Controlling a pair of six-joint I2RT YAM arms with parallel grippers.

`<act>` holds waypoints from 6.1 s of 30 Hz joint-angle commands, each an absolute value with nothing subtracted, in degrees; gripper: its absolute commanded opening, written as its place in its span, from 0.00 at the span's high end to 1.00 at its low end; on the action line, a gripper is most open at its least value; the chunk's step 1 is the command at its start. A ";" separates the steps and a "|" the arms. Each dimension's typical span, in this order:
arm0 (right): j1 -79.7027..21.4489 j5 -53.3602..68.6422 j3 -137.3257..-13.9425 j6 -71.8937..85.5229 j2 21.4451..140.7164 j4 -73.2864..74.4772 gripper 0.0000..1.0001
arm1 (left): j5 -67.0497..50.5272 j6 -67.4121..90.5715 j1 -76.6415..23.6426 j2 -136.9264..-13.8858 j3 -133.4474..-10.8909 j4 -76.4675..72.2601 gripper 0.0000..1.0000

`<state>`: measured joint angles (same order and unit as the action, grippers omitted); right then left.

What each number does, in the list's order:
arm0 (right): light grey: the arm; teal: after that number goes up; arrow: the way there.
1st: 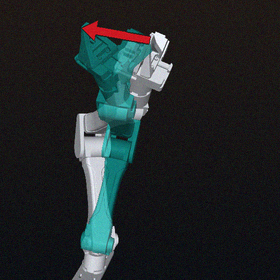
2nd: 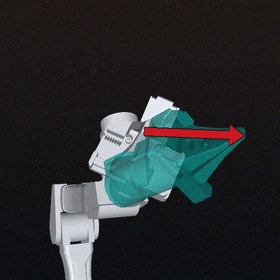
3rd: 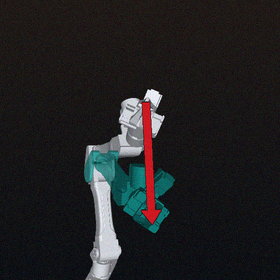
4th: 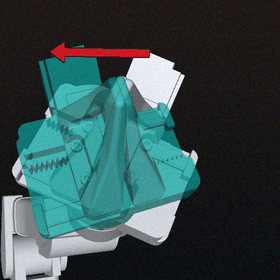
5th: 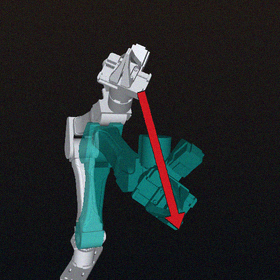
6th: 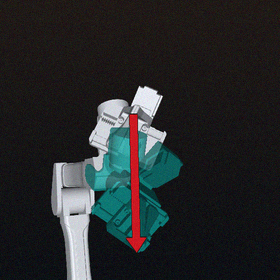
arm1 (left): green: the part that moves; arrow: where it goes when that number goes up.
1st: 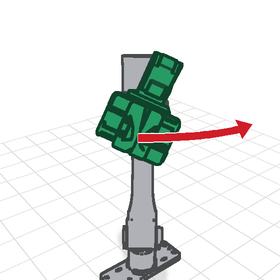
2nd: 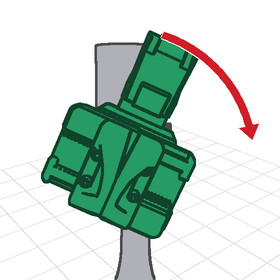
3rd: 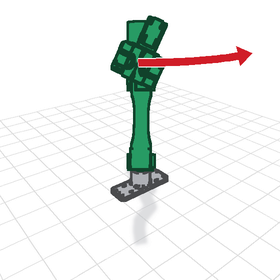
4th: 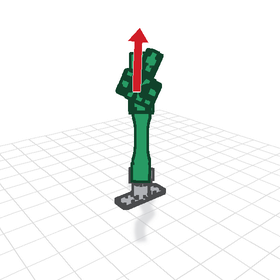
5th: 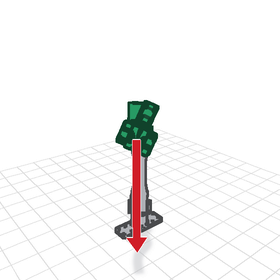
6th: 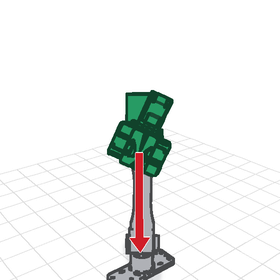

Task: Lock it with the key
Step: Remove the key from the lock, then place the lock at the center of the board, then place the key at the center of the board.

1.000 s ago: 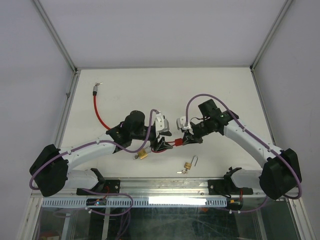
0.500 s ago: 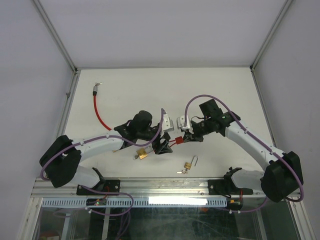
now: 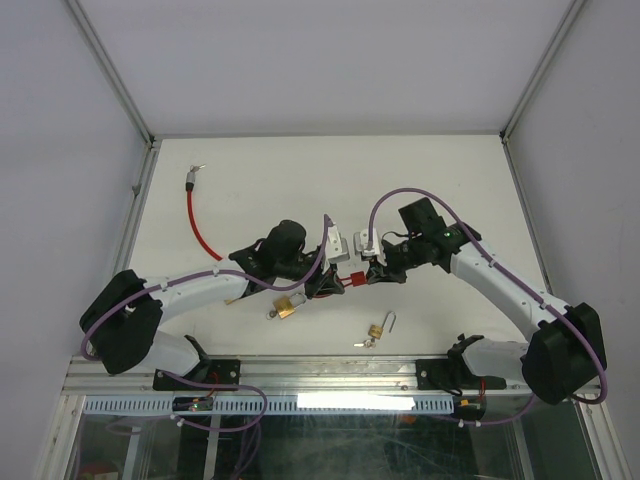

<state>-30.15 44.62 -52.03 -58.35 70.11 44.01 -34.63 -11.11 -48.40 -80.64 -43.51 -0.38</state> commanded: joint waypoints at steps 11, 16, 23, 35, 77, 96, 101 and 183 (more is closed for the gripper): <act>-30.54 49.15 -55.14 -58.11 69.36 44.82 1.00 | -31.29 -10.20 -48.72 -73.80 -42.37 -5.48 0.27; -30.51 48.52 -55.27 -57.57 69.24 44.41 1.00 | -31.80 -10.52 -48.72 -73.66 -42.69 -1.49 0.34; -30.42 47.69 -55.26 -56.44 69.04 43.58 1.00 | -34.14 -10.02 -48.80 -77.36 -43.60 1.53 0.52; -30.34 50.10 -55.29 -57.31 69.94 44.90 1.00 | -34.35 -11.77 -48.80 -77.99 -44.61 2.20 1.00; -23.14 58.01 -62.25 -58.89 79.13 59.10 1.00 | -13.68 -23.85 -52.67 -72.59 -43.04 0.37 1.00; -28.19 38.26 -54.81 -71.02 61.89 47.67 1.00 | -38.43 -6.47 -42.21 -83.52 -52.83 8.84 1.00; -21.38 47.01 -60.36 -65.11 71.22 55.40 1.00 | -9.01 -22.49 -54.29 -72.15 -44.63 -0.64 1.00; -36.96 25.05 -138.27 11.87 149.82 22.29 0.67 | -10.91 50.09 -2.65 -112.54 -63.75 -13.99 0.60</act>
<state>-36.45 25.87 -133.45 11.77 150.58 23.81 -13.34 50.41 -2.55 -113.27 -61.43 -16.40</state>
